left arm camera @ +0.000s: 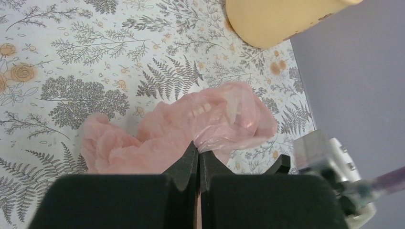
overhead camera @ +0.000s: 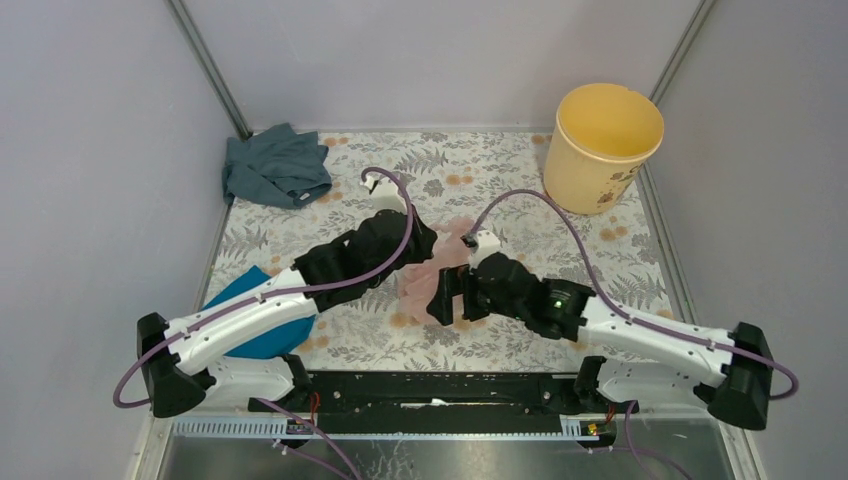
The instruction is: Put the trash bags into the trash bin
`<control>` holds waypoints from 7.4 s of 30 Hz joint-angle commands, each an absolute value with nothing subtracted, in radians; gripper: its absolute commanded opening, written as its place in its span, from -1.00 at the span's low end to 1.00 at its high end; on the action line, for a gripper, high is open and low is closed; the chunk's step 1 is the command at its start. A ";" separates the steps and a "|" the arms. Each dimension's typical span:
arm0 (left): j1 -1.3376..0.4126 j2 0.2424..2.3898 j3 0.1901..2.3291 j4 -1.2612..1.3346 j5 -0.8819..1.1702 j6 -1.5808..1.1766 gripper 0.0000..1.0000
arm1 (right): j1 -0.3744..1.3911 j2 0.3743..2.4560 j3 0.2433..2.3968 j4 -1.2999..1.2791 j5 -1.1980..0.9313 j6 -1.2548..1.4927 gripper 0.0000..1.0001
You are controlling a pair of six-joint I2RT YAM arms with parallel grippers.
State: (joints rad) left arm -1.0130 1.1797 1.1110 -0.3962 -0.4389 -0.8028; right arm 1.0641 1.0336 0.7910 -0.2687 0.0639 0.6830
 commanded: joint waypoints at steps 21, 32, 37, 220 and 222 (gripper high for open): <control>-0.788 0.836 1.139 -0.565 -0.209 -0.703 -1.00 | 0.632 1.142 0.585 0.068 -0.107 0.320 -1.00; -0.770 1.025 1.226 -0.551 -0.052 -0.625 -0.29 | 0.611 1.224 0.770 -0.097 -0.308 0.316 -1.00; -0.768 1.001 1.152 -0.574 -0.151 -0.648 0.98 | 0.426 1.198 0.628 0.088 -0.566 0.561 -1.00; -0.514 1.251 0.693 0.123 0.375 -0.729 -1.00 | 0.295 1.123 0.527 0.189 -0.172 0.457 -0.91; -0.507 1.202 0.653 0.172 0.487 -0.796 -1.00 | 0.295 1.124 0.515 0.207 -0.175 0.462 -0.54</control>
State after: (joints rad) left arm -0.5217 1.2945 0.7162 0.0441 0.2333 -0.6716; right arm 0.2943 1.1450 0.5148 0.2363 -0.2134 0.5137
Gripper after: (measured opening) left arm 0.005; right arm 0.093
